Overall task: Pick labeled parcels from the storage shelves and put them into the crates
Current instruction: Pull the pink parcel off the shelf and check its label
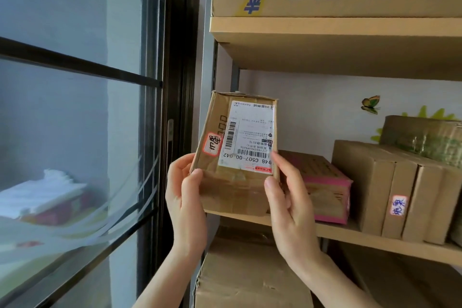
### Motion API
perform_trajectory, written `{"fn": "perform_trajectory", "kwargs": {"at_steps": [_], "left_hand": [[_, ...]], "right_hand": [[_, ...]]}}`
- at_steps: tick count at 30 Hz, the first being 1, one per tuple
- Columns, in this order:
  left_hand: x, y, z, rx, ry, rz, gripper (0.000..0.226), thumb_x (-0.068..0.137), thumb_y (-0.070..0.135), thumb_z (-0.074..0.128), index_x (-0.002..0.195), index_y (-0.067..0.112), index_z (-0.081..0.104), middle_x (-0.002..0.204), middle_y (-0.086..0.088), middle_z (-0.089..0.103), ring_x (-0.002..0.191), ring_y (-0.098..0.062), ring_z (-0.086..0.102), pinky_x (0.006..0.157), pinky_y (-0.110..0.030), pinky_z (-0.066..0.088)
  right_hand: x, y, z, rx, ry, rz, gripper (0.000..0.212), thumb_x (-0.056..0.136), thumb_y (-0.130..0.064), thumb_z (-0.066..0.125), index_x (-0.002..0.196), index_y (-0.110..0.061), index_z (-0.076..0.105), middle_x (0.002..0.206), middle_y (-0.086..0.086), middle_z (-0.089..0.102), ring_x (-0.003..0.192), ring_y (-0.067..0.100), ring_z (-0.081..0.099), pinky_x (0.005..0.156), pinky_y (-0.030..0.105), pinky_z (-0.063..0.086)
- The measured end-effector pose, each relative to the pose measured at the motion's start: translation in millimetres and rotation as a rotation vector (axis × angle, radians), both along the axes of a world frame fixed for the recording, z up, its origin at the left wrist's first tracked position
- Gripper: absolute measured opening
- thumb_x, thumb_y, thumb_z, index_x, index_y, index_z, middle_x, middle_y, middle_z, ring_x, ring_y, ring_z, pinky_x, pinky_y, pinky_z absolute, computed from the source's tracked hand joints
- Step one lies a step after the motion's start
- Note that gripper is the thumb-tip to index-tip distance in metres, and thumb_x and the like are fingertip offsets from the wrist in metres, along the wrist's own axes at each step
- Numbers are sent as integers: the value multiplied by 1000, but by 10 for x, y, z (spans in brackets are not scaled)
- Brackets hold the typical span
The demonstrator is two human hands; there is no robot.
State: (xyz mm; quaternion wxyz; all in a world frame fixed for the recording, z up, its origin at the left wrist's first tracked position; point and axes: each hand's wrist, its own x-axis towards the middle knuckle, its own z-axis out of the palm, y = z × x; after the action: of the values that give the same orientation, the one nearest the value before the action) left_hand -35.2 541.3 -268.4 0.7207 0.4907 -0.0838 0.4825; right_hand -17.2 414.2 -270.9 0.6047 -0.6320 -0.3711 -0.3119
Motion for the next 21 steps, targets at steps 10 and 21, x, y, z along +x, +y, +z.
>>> {"fn": "perform_trajectory", "kwargs": {"at_steps": [10, 21], "left_hand": [[38, 33, -16, 19, -25, -5, 21, 76, 26, 42, 86, 33, 59, 78, 16, 64, 81, -9, 57, 70, -26, 42], [559, 232, 566, 274, 189, 38, 13, 95, 31, 47, 93, 25, 58, 88, 4, 61, 81, -6, 57, 72, -21, 49]], "right_hand": [[-12, 3, 20, -34, 37, -5, 39, 86, -44, 42, 125, -39, 41, 132, -21, 48, 122, -11, 43, 98, 9, 38], [582, 110, 840, -231, 318, -110, 47, 96, -31, 45, 140, -18, 37, 136, -1, 47, 113, 5, 41, 103, 26, 35]]}}
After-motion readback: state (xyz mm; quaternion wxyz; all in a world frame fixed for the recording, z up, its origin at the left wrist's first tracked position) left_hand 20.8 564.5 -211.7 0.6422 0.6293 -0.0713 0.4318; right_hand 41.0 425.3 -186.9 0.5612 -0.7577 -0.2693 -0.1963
